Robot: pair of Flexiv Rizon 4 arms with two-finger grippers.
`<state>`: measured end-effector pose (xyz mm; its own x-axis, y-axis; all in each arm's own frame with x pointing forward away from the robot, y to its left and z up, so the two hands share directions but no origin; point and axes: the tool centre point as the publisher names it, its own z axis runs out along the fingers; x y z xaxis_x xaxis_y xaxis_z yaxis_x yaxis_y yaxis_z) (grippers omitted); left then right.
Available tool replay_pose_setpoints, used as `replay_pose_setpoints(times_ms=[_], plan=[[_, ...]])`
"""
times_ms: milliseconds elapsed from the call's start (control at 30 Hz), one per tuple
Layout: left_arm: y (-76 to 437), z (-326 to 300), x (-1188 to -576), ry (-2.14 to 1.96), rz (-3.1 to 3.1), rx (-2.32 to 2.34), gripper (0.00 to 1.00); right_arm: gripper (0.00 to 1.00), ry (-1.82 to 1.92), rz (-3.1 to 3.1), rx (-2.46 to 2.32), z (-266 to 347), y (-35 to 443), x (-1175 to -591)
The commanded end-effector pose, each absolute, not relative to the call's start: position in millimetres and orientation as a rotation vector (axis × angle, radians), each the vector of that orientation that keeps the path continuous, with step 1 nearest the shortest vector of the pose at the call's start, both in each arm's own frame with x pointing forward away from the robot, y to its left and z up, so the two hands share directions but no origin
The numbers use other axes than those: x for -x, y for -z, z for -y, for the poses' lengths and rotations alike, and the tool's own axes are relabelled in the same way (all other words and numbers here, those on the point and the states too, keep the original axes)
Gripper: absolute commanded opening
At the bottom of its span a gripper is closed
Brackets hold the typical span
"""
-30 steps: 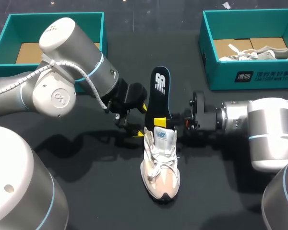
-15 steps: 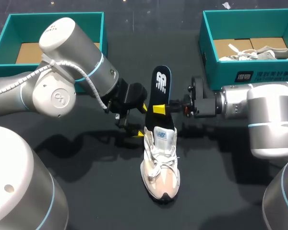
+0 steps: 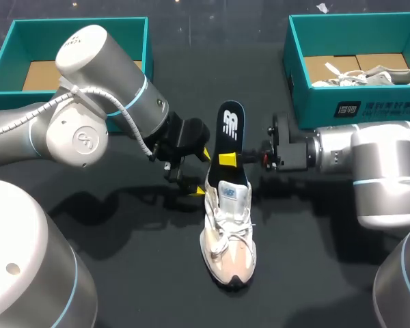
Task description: Take the shoe out of the shoebox, open the shoe tongue, remove and reinsert the insole, then place the shoe into the shoebox
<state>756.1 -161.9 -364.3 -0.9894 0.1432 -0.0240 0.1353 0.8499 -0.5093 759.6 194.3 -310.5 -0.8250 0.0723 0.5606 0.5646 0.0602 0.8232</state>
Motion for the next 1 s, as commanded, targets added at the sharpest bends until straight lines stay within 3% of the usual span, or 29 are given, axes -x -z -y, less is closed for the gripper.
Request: replay_pose_setpoints(times_ms=[33,567,700,767,1000], plan=[[365.5,162.2,-755.8,-0.828,3.008,0.226,1.0,0.0,1.81,1.948,0.666,-195.9,321.0,-750.1],[365.5,162.2,-755.8,-0.828,3.008,0.226,1.0,0.0,1.732,1.902,0.754,-203.0,339.0,-726.4],[365.5,162.2,-755.8,-0.828,3.008,0.226,1.0,0.24,1.737,1.937,0.725,-204.7,331.2,-728.8],[365.5,162.2,-755.8,-0.828,3.008,0.226,1.0,0.3,1.745,1.959,0.705,-205.6,324.9,-731.0],[365.5,162.2,-755.8,-0.828,3.008,0.226,1.0,0.29,1.768,2.027,0.667,-206.3,303.8,-738.1]])
